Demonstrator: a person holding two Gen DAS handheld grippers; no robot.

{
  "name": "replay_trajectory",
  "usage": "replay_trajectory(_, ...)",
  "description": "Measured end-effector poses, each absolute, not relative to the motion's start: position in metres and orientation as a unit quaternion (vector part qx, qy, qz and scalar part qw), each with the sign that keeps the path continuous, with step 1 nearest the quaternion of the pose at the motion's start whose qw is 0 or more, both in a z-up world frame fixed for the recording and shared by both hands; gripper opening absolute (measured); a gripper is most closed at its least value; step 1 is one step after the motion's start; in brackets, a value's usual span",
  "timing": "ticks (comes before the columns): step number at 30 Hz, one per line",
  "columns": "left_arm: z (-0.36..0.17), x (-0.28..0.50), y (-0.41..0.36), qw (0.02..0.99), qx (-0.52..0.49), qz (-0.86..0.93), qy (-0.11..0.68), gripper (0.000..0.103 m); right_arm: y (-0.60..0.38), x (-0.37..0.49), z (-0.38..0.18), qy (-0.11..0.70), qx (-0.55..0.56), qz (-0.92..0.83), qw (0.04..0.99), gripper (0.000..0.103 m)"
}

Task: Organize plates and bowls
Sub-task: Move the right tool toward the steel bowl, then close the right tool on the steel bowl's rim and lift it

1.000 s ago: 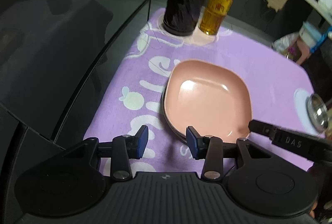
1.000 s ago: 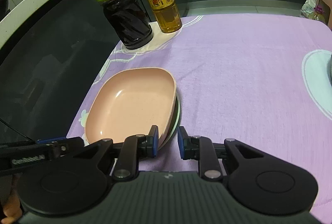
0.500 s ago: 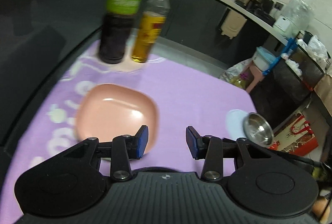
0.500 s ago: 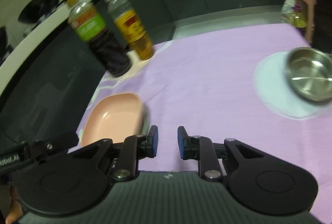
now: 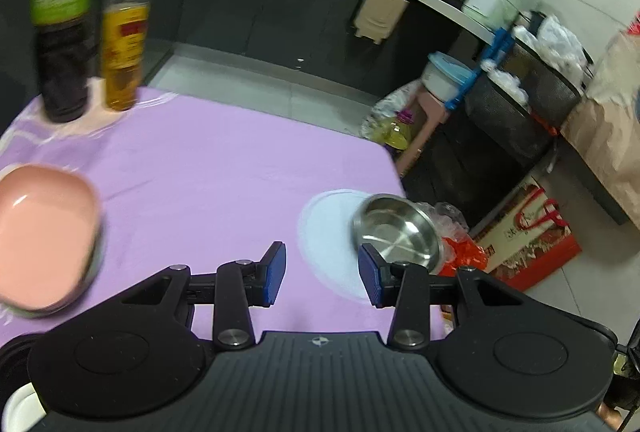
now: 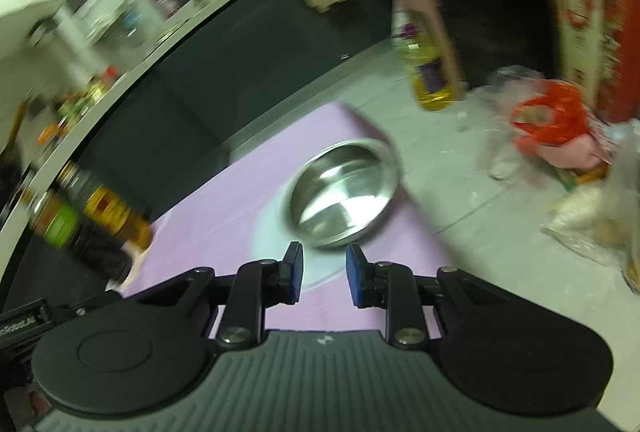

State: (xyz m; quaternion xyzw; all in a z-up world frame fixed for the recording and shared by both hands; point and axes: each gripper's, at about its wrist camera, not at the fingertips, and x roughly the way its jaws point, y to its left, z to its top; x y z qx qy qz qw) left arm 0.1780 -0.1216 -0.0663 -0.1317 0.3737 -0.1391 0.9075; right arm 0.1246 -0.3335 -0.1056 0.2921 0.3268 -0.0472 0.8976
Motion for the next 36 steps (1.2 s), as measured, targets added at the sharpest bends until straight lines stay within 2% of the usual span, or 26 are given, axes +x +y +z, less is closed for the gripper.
replay_trajectory(10, -0.092, 0.227, -0.193, 0.905, -0.077, -0.144, 0.394, 0.037, -0.364, 0.152, -0.122, 0.337, 0.304, -0.059, 0.889, 0.025)
replay_trajectory(23, -0.135, 0.275, -0.222, 0.893, -0.059, -0.137, 0.425, 0.037, -0.377, 0.197, -0.137, 0.364, 0.307, -0.051, 0.878, 0.025)
replay_trajectory(25, -0.141, 0.278, -0.223, 0.891, -0.057, -0.141, 0.428, 0.033, -0.373, 0.202, -0.139, 0.368, 0.301, -0.053, 0.878, 0.025)
replay_trajectory(28, -0.149, 0.281, -0.226, 0.888, -0.048, -0.139, 0.436, 0.019, -0.366, 0.206, -0.142, 0.369, 0.284, -0.058, 0.883, 0.024)
replay_trajectory(29, -0.15, 0.281, -0.226, 0.888, -0.044, -0.137, 0.436, 0.014, -0.364, 0.208, -0.143, 0.373, 0.279, -0.057, 0.883, 0.023)
replay_trajectory(30, -0.151, 0.28, -0.226, 0.891, -0.036, -0.135, 0.433, 0.011, -0.363, 0.209, -0.145, 0.376, 0.275, -0.054, 0.883, 0.018)
replay_trajectory(32, -0.15, 0.28, -0.226, 0.891, -0.033, -0.137, 0.432, 0.011, -0.358, 0.209, -0.145, 0.376, 0.253, -0.062, 0.889, 0.011)
replay_trajectory(36, -0.144, 0.276, -0.22, 0.887, -0.039, -0.134, 0.441, 0.011, -0.357, 0.203, -0.141, 0.377, 0.246, -0.057, 0.891, 0.011)
